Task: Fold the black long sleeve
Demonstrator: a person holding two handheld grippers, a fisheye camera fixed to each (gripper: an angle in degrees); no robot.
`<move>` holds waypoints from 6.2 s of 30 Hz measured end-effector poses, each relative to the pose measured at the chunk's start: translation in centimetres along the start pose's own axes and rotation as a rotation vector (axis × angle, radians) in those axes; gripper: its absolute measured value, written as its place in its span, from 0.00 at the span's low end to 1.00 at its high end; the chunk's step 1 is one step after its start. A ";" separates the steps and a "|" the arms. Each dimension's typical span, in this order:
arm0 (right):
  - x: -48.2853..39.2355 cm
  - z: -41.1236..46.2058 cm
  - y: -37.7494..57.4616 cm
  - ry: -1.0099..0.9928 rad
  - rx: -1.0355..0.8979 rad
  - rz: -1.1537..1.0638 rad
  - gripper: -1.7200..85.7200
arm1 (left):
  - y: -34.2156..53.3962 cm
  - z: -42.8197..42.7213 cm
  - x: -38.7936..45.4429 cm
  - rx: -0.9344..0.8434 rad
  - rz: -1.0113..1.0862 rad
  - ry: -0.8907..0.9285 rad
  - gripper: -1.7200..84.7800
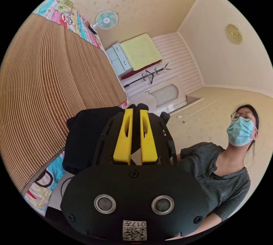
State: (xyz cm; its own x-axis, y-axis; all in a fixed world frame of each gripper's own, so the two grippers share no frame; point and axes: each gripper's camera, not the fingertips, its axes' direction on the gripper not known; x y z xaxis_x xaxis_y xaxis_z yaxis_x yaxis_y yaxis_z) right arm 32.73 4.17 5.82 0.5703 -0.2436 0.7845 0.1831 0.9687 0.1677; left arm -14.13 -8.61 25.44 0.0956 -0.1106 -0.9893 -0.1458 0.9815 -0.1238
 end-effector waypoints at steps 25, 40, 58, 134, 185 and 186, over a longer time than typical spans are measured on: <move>-8.0 4.3 -11.9 0.622 -0.088 -0.131 0.07 | 1.5 5.3 15.2 -0.233 0.303 -0.523 0.22; -4.2 -3.2 -11.3 0.073 -0.082 -0.152 0.11 | -1.7 -3.5 14.5 0.001 0.262 -0.094 0.07; -6.5 1.5 0.6 0.032 -0.107 -0.228 0.23 | -3.5 -12.5 32.3 0.137 0.631 0.032 0.08; 7.7 27.2 -12.1 0.561 -0.522 0.252 0.08 | -5.1 2.8 -3.6 -0.411 -0.029 -1.006 0.07; 34.0 19.2 -20.8 0.295 -0.026 0.560 0.09 | 8.7 -25.1 0.0 0.192 -0.191 -0.561 0.11; 35.2 19.2 -19.3 0.294 -0.057 0.606 0.10 | 7.3 -24.0 -2.5 0.178 -0.239 -0.586 0.12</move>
State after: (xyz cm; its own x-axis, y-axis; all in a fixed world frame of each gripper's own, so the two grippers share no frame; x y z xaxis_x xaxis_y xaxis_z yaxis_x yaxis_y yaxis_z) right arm 33.87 -22.20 41.68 0.7780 0.3316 0.5335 -0.2006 0.9360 -0.2893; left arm -39.03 -4.95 25.18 0.6327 -0.2750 -0.7239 0.1064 0.9568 -0.2705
